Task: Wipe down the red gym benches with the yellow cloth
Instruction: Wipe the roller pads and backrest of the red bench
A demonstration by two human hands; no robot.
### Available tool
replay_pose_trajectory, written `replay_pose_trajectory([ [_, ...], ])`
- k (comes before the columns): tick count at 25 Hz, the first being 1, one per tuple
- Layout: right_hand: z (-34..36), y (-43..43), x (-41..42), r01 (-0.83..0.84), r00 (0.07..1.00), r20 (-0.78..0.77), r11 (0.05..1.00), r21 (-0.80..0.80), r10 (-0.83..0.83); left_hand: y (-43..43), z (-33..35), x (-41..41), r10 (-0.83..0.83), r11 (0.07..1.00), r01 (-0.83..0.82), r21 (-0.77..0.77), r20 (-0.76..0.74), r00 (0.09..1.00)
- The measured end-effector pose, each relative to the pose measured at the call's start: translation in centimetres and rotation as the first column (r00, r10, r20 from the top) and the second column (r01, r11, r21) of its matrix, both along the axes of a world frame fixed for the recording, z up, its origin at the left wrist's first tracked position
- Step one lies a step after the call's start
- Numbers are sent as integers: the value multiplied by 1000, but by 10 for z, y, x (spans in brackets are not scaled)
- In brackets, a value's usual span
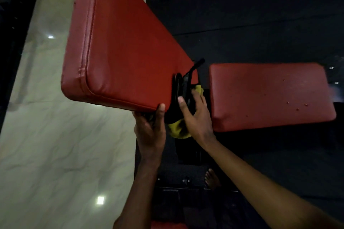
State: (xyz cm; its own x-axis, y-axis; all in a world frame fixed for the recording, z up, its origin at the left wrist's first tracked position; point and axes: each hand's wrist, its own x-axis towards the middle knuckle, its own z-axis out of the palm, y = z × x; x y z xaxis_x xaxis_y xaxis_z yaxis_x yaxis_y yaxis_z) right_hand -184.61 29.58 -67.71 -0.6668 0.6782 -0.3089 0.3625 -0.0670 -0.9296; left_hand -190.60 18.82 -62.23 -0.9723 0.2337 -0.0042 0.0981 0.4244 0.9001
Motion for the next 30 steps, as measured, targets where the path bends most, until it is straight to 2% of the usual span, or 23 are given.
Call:
replay_pose_trajectory([
  [2,-5,-8,11,-37,999,-20,998,57,38,3,-4,1,7,1000,-7,1,-12,1000],
  [4,-31,4,3,1,1000,30,993,115,-5,6,-5,4,11,999,-11,34,2,1000],
  [8,-64,42,-22,116,967,237,989,-93,-91,10,-6,5,17,993,-18,117,8,1000],
  [9,-67,42,-19,108,967,243,989,-99,-81,9,-8,5,19,993,-19,119,4,1000],
  [11,-68,35,-8,67,986,157,993,-102,-51,9,-12,5,19,994,-18,110,-7,1000],
  [14,-75,17,11,-2,997,72,1000,-9,3,9,-13,5,46,993,-42,114,-34,998],
  [16,-79,26,1,20,996,88,999,49,-25,10,-12,7,57,991,-53,124,-31,998],
  [18,-73,42,-19,77,981,173,996,50,-85,14,-11,13,87,986,-82,143,-24,996],
  [20,-61,48,-35,111,976,183,992,66,-122,16,-16,25,136,986,-127,112,-79,988],
  [22,-50,41,-30,43,992,109,988,147,-60,20,-24,44,133,991,-129,30,-188,973],
  [25,-38,32,-8,-151,989,27,963,222,149,30,-32,63,94,985,-124,-121,-231,968],
  [27,-49,41,-5,-250,968,61,944,215,242,38,-29,66,146,979,-170,-112,-193,970],
  [30,-63,67,-24,-259,961,134,958,126,242,51,-24,64,252,962,-265,-64,-165,954],
])
